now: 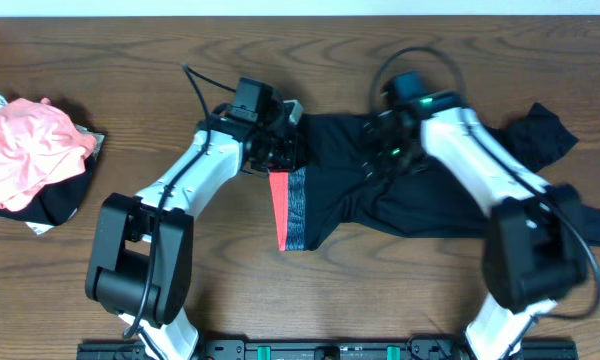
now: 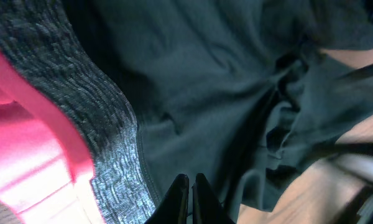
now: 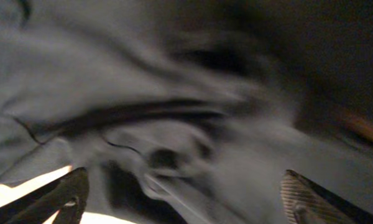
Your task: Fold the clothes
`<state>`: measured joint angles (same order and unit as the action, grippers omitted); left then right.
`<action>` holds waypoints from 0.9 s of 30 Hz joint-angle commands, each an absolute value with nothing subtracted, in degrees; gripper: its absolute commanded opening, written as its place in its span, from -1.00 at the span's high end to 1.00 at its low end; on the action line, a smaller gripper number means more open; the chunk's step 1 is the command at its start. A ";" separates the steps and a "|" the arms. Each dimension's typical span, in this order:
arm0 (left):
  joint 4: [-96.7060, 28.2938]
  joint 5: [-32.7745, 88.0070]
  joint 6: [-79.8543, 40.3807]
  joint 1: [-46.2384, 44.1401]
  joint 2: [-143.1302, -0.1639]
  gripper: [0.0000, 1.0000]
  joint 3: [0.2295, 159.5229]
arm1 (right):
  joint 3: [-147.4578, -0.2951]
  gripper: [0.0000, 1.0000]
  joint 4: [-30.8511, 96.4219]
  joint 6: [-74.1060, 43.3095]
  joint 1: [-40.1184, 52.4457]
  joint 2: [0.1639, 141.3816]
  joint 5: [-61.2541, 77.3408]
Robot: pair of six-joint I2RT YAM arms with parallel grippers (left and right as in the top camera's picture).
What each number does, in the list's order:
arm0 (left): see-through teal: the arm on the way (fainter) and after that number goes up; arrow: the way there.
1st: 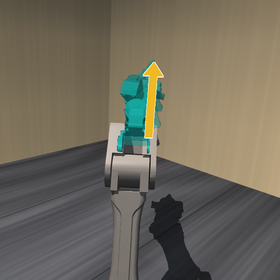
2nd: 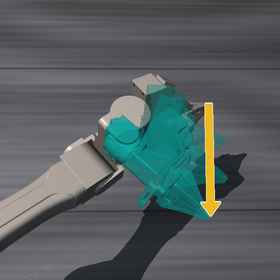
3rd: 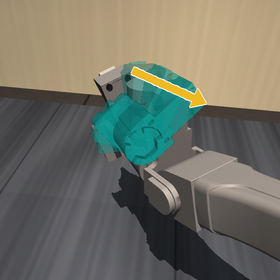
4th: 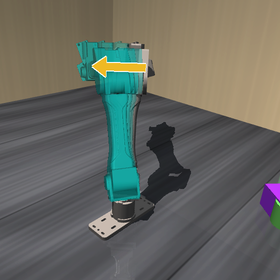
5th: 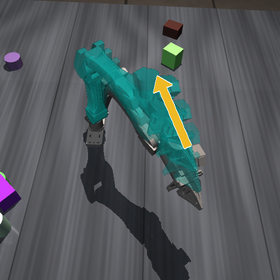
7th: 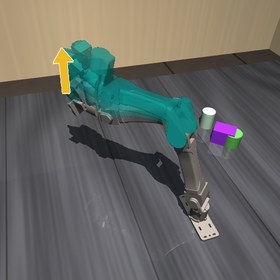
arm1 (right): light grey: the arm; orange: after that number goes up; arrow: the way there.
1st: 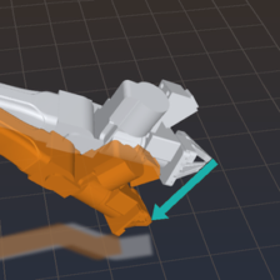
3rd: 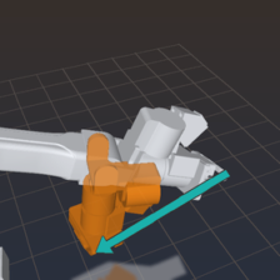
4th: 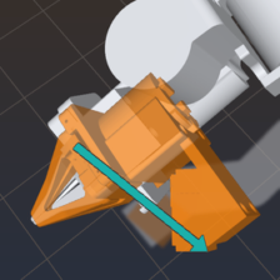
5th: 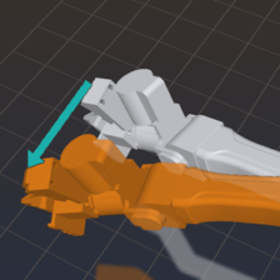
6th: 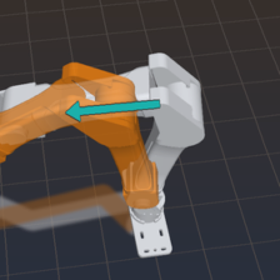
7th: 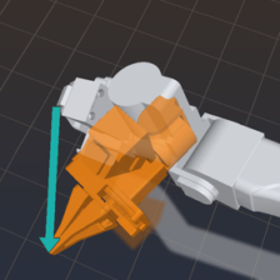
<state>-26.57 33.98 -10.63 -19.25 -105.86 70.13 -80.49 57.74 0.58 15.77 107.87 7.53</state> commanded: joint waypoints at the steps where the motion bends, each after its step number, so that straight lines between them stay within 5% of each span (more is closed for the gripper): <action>1: -26.89 27.64 -10.20 -21.06 -104.71 0.88 70.50 | -80.95 -0.82 59.48 -4.58 10.87 104.44 4.80; 7: -26.89 27.31 -10.20 -22.81 -106.37 0.87 68.62 | -77.56 -0.48 62.39 -5.78 6.61 104.64 4.97; 27: -44.38 21.34 -10.20 -23.00 -112.01 0.76 68.45 | -57.12 -0.63 45.28 -7.94 1.63 104.64 1.96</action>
<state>-43.13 26.41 -10.52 -22.94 -111.48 68.75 -59.68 47.05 -6.85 4.14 103.83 5.04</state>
